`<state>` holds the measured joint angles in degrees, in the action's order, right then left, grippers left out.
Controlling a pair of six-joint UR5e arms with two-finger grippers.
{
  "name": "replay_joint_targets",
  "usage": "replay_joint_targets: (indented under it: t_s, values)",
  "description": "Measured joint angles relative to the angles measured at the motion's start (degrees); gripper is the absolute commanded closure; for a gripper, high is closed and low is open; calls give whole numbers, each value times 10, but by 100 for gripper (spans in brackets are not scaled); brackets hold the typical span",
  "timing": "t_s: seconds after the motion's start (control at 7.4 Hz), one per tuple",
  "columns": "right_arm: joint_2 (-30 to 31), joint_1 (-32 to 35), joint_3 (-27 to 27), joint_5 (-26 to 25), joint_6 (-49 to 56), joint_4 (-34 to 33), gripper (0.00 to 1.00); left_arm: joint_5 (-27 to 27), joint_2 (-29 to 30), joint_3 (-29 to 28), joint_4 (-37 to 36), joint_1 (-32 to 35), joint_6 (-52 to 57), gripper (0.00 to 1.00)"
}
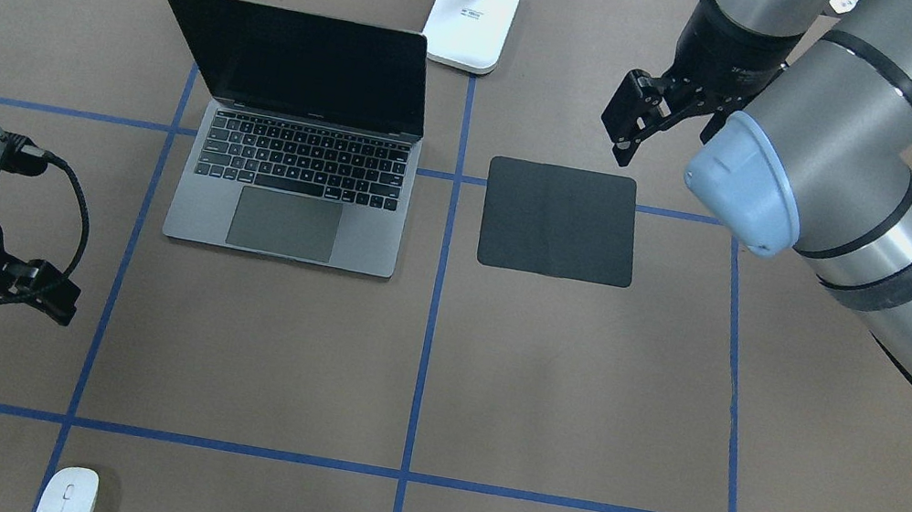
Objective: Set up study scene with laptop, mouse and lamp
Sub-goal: 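Release the pad with the right gripper while the left gripper reaches the white mouse, then lower the left gripper and grasp the white mouse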
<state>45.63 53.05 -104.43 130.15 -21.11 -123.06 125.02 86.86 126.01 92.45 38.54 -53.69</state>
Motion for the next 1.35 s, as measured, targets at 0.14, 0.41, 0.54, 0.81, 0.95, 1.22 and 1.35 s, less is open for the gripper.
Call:
replay_joint_targets:
  t_s: [0.14, 0.41, 0.54, 0.81, 0.95, 1.22, 1.35]
  values:
    - [12, 2, -6, -1, 2, 4, 0, 0, -4, 0, 6, -25, -24, 1]
    - [33, 1, -13, -5, 10, 8, 0, -1, -26, -1, 37, -73, -79, 1]
    - [40, 1, -15, -6, 13, 8, 0, -4, -47, -2, 65, -97, -106, 1]
    - [48, 1, -20, -8, 15, 8, 0, -28, -71, -4, 110, -164, -178, 1]
    - [53, 2, -26, -8, 15, 8, 0, -38, -73, -6, 116, -191, -196, 1]
    - [67, 3, -43, -8, 15, 8, 0, -46, -60, -23, 121, -226, -210, 1]
    - [69, 3, -46, -9, 15, 8, 0, -47, -40, -40, 122, -235, -212, 1]
